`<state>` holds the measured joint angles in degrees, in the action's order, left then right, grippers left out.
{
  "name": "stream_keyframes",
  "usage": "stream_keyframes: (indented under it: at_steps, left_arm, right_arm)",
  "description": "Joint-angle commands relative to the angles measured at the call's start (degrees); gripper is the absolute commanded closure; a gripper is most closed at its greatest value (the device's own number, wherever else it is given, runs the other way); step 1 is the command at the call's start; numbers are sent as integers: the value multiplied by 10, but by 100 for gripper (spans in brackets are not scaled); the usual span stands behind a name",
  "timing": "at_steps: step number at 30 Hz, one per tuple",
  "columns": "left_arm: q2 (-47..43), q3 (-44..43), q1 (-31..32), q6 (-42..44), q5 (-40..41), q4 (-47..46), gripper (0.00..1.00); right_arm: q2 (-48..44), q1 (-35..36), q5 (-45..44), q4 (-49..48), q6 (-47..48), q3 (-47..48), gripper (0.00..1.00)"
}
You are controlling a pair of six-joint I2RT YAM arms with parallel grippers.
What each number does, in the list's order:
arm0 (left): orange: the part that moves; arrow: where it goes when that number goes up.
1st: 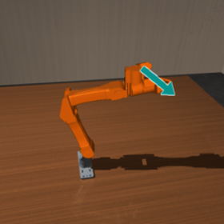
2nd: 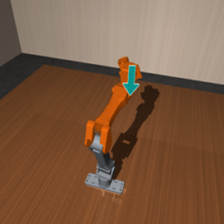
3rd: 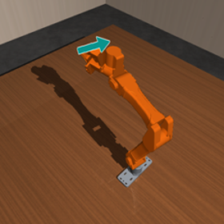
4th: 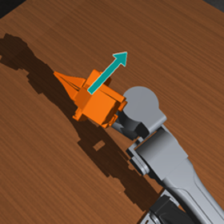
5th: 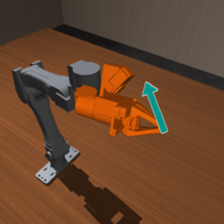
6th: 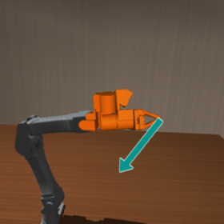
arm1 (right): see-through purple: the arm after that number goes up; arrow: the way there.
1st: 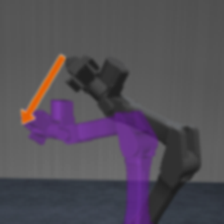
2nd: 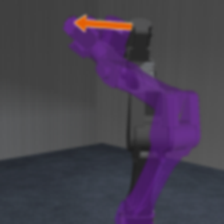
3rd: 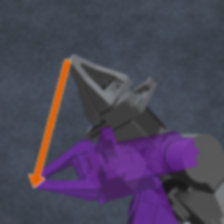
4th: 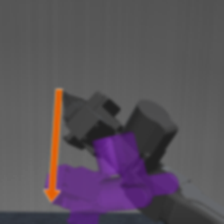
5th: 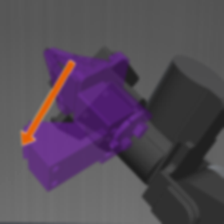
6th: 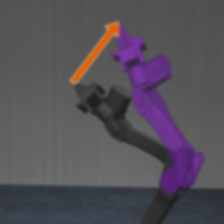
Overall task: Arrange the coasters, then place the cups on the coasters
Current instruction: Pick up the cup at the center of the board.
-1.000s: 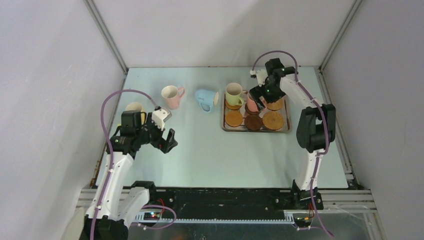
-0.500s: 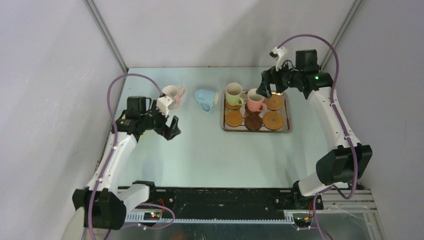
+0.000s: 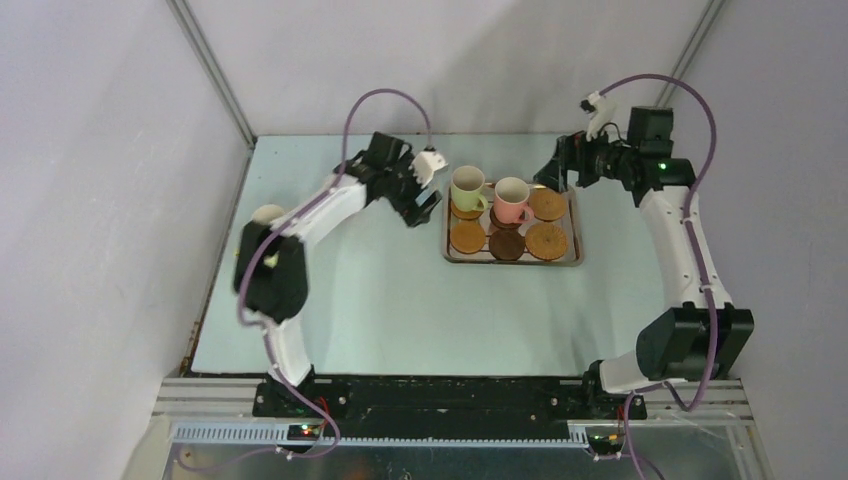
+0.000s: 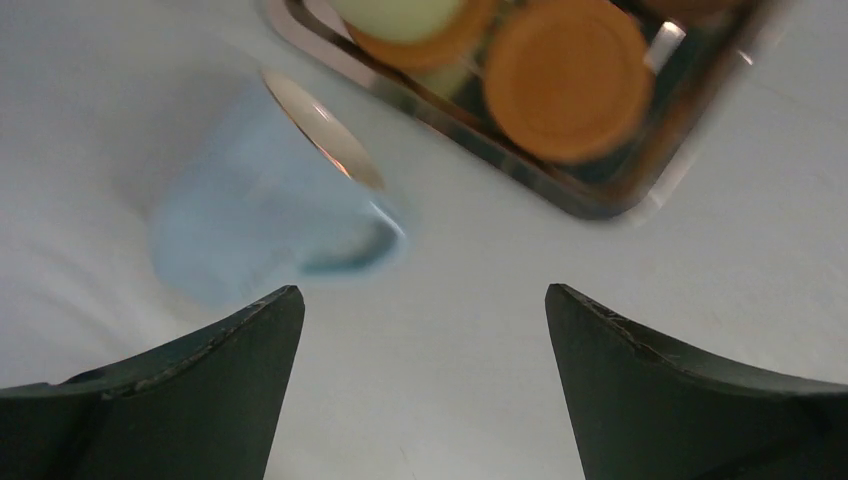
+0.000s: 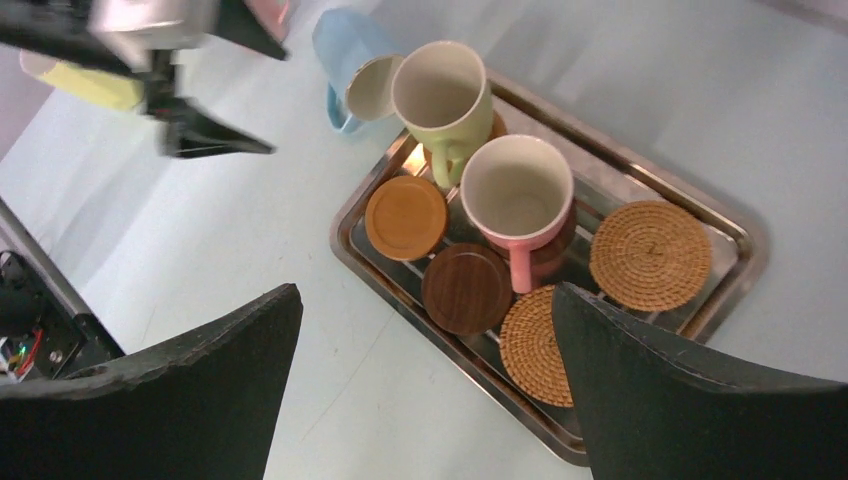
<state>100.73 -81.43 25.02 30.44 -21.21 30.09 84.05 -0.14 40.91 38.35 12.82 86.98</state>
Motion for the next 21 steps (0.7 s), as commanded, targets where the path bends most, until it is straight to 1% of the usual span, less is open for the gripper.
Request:
stream_keyframes:
  at_steps: [1, 3, 5, 8, 11, 12, 15, 21]
  left_arm:
    - [168, -167, 6, -65, 36, 81, 2]
    - [206, -198, 7, -89, 26, 88, 2]
    - [227, -210, 15, -103, 30, 82, 1]
    - [238, -210, 23, -126, 37, 73, 6]
    - [237, -192, 24, -156, 39, 54, 8]
    - [237, -184, 24, -162, 44, 50, 8]
    - [231, -164, 24, -184, 49, 27, 8]
    - [172, -110, 23, -188, 33, -39, 7]
  right_arm:
    - [-57, -20, 29, -45, -23, -3, 1]
    - [-61, -20, 35, -58, -32, -12, 1]
    - [-59, -17, 43, -63, -38, -15, 1]
    - [-51, -6, 37, -63, -36, -15, 1]
    - [-40, 0, 24, -60, -31, -14, 1]
    - [-36, 13, 23, -59, -30, -13, 1]
    - [-31, 27, 17, -56, -26, -12, 1]
    - [-29, 37, 8, -53, -21, -11, 1]
